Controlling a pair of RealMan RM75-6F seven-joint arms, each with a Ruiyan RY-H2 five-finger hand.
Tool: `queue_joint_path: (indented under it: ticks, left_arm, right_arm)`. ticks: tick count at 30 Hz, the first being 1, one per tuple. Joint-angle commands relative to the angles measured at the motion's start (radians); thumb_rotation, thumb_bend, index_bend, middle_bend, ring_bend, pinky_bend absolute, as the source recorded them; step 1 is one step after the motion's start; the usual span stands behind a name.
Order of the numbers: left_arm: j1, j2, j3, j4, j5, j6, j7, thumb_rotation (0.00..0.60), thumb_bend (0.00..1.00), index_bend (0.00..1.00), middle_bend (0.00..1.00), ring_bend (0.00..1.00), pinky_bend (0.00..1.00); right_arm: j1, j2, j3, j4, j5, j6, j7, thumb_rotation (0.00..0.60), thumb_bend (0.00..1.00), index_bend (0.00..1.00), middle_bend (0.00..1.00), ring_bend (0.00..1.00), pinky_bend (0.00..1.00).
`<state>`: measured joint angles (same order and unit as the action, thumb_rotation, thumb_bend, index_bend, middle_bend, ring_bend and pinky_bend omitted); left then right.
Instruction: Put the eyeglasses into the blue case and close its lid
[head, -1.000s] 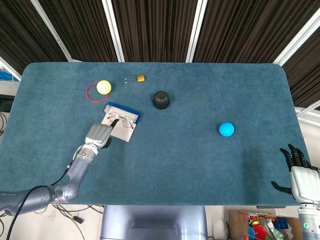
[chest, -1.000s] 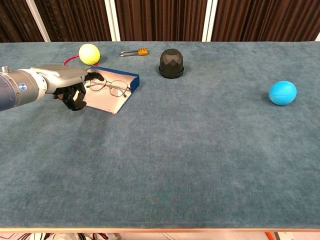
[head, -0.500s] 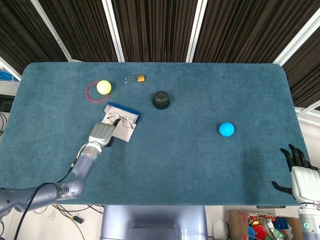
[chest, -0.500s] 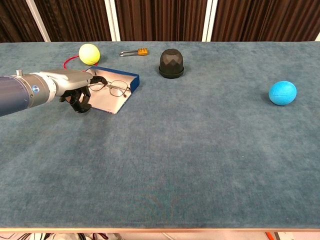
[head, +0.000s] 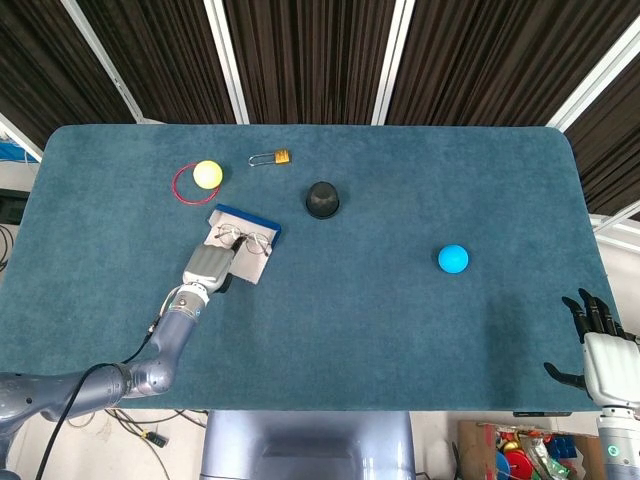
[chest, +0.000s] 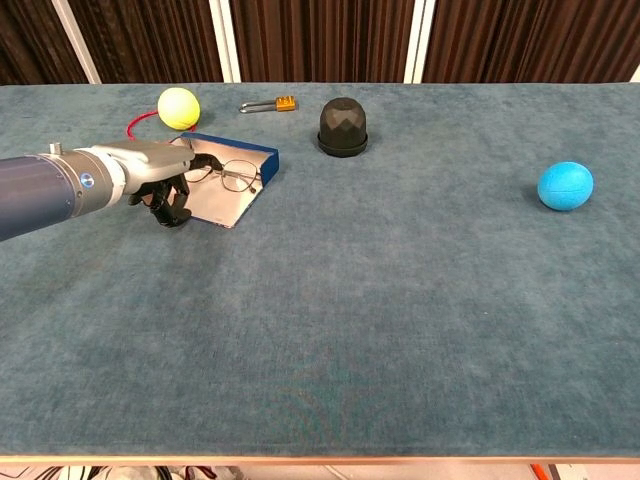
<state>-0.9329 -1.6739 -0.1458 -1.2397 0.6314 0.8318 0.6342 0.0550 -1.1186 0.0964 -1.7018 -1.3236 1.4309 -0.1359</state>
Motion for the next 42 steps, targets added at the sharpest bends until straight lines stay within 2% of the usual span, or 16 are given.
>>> queue_joint_path:
  ticks: [1, 30, 42]
  left_arm:
    - [-0.005, -0.006, 0.0, 0.008, -0.005, -0.002, 0.005, 0.6, 0.49, 0.0, 0.67, 0.63, 0.75]
    - [-0.087, -0.114, -0.034, 0.162, -0.1, -0.022, 0.088, 0.6, 0.49, 0.0, 0.67, 0.63, 0.75]
    - [-0.098, -0.13, -0.046, 0.176, -0.115, -0.007, 0.109, 0.6, 0.49, 0.0, 0.67, 0.63, 0.75]
  right_arm:
    - [0.0, 0.0, 0.0, -0.001, 0.0, 0.0, -0.001, 0.6, 0.12, 0.13, 0.0, 0.0, 0.23]
    - [0.0, 0.007, 0.003, -0.011, 0.024, -0.012, -0.003, 0.6, 0.12, 0.13, 0.0, 0.0, 0.23]
    - [0.0, 0.008, 0.002, -0.015, 0.026, -0.012, -0.006, 0.6, 0.12, 0.13, 0.0, 0.0, 0.23]
